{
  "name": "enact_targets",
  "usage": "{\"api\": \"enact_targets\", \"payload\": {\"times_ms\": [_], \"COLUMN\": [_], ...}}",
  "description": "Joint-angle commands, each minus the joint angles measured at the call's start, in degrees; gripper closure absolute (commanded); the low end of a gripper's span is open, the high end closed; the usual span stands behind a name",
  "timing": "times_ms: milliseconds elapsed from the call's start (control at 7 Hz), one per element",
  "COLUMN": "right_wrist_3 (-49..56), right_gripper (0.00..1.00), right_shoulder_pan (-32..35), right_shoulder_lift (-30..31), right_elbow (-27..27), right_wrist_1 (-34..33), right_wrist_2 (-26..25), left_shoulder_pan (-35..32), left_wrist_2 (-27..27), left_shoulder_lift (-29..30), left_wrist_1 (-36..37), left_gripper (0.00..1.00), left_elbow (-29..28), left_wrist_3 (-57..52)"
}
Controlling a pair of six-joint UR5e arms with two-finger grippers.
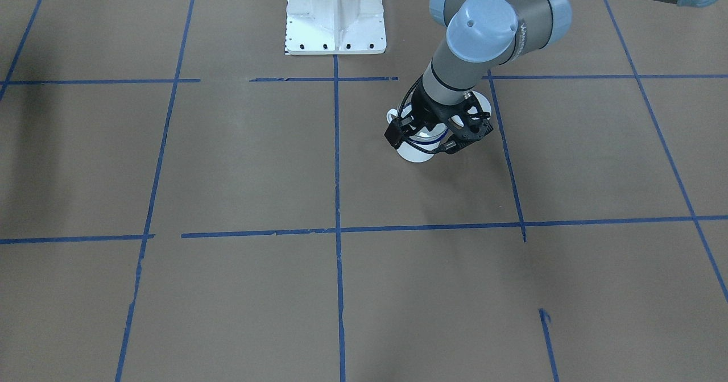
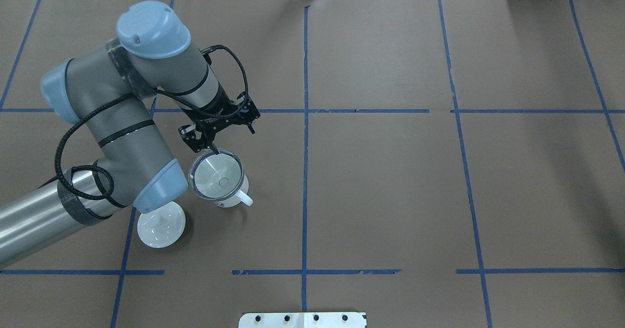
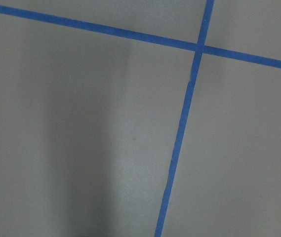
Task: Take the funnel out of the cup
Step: 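Move the left gripper over the mug and close on the glass funnel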
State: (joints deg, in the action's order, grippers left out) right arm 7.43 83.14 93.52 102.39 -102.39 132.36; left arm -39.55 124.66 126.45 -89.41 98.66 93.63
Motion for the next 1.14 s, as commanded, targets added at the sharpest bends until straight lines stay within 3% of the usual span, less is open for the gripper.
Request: {"api": "enact_targets", "payload": {"times_ms": [0,143,571,714,1000], "right_wrist_3": [0.0,0.0,0.0,0.0,0.0], "right_gripper": [0.00,0.00,0.00,0.00,0.00], "right_shoulder_pan": [0.0,0.0,0.0,0.0,0.0], "right_shoulder_lift": [0.0,0.0,0.0,0.0,0.0], "right_elbow": [0.0,0.0,0.0,0.0,0.0], "right_wrist_1": [0.0,0.0,0.0,0.0,0.0], "right_wrist_2": [0.0,0.0,0.0,0.0,0.0], "left_shoulder_pan": [2.5,2.5,2.5,2.5,2.5], "left_wrist_2": [-0.3,-0.3,-0.5,-0.5,-0.5], "left_shoulder_lift": [-0.4,-0.2,-0.4,-0.3,0.3], "left_wrist_1": [0.2,0.9,0.8,0.8,4.4], "left_gripper": [0.14,0.19,0.84,1.00,1.00], "left_elbow": [0.2,0.0,0.0,0.1,2.1], "left_wrist_3": [4.1,4.1,4.1,4.1,4.0]}}
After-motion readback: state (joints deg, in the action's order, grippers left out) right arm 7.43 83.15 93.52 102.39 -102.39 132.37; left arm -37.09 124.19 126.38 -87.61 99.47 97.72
